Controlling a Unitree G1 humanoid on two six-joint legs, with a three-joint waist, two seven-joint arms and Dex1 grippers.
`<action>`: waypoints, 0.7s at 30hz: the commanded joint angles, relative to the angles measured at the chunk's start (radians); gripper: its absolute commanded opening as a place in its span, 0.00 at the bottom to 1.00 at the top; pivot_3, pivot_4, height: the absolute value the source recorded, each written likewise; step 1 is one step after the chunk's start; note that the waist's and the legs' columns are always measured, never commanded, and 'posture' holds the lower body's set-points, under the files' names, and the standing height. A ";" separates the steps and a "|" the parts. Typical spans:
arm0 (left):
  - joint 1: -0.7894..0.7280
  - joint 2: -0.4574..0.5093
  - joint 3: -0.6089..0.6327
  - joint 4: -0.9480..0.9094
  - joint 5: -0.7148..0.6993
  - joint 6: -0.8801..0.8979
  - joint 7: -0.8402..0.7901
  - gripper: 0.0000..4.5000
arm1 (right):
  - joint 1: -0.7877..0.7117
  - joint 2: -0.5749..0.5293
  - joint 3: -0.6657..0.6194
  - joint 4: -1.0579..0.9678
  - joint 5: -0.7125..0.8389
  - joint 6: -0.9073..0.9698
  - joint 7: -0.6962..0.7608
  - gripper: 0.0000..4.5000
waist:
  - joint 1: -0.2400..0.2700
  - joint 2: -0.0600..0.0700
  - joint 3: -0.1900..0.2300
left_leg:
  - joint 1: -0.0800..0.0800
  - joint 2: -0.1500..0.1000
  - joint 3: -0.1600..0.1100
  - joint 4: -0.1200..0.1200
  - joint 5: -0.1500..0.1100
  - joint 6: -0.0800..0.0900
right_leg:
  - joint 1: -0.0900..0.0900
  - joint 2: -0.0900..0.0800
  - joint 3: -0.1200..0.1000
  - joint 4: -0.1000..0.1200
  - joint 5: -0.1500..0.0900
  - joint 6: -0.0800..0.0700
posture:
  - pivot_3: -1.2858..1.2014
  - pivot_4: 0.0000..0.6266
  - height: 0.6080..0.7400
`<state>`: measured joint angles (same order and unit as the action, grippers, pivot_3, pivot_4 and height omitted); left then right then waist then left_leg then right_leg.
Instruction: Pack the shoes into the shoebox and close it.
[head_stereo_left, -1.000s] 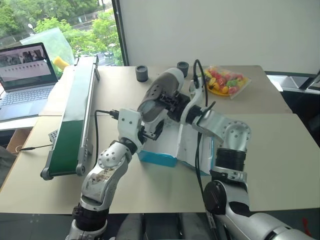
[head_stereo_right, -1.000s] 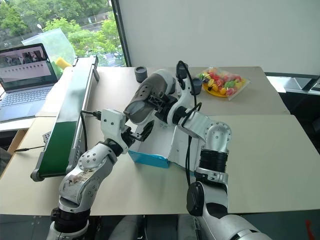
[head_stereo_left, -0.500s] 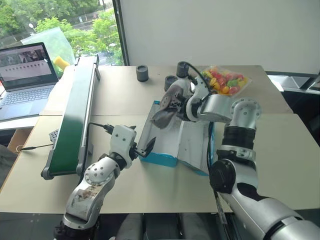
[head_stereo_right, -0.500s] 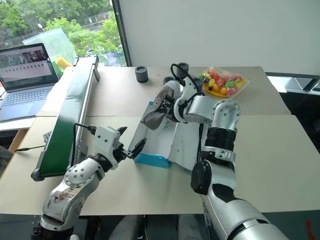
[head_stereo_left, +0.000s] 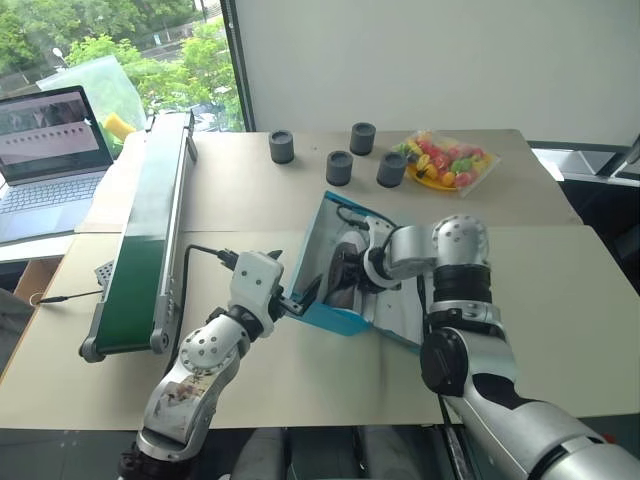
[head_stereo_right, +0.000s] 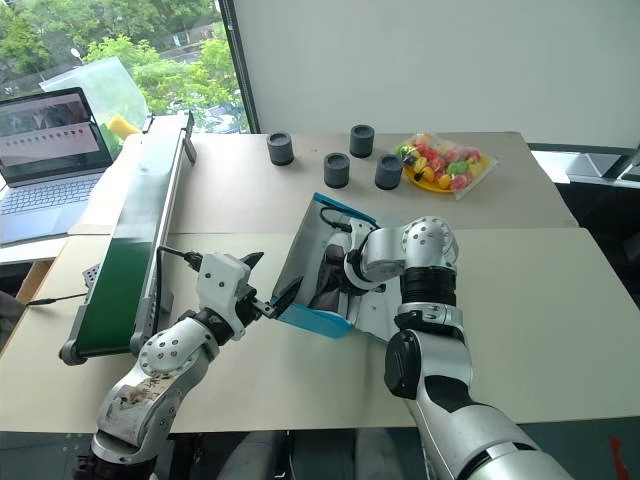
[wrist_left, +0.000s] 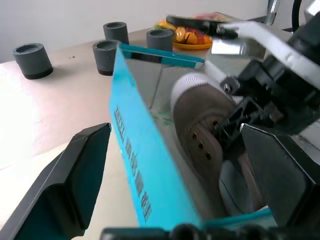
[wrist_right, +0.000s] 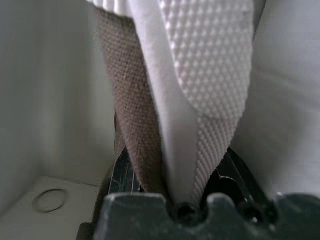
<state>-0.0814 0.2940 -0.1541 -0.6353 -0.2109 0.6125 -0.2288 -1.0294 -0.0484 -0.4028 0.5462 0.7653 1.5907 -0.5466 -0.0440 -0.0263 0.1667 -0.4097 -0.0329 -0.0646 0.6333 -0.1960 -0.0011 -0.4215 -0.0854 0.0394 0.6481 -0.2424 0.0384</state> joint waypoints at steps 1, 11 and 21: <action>-0.007 -0.008 0.002 -0.054 0.009 -0.029 0.003 0.99 | -0.033 -0.018 0.038 0.035 -0.069 -0.046 0.087 0.15 | 0.000 0.000 0.000 | 0.000 0.000 0.000 0.000 0.000 0.000 | 0.000 0.000 0.000 0.000 0.000 0.000 | 0.52 0.24 0.96; -0.006 -0.013 0.010 -0.055 0.018 -0.030 -0.003 1.00 | -0.130 -0.002 0.014 0.063 -0.166 -0.090 0.222 0.89 | 0.000 0.000 0.000 | 0.002 0.002 0.001 0.000 0.000 0.000 | 0.001 0.002 0.001 0.000 0.001 0.000 | 0.52 0.24 0.96; -0.027 -0.005 0.028 -0.037 0.010 -0.032 -0.028 1.00 | -0.208 -0.013 0.031 -0.057 -0.224 -0.102 0.310 0.89 | 0.000 0.000 0.000 | 0.001 0.004 0.003 0.000 0.000 0.001 | 0.000 0.003 0.002 -0.001 0.002 0.000 | 0.52 0.24 0.96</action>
<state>-0.0885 0.2866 -0.1401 -0.6445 -0.1976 0.6119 -0.2472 -1.2177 -0.0517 -0.3750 0.5338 0.5562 1.5062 -0.2592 -0.0436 -0.0263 0.1668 -0.4088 -0.0292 -0.0619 0.6336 -0.1964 -0.0006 -0.4215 -0.0820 0.0415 0.6473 -0.2408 0.0380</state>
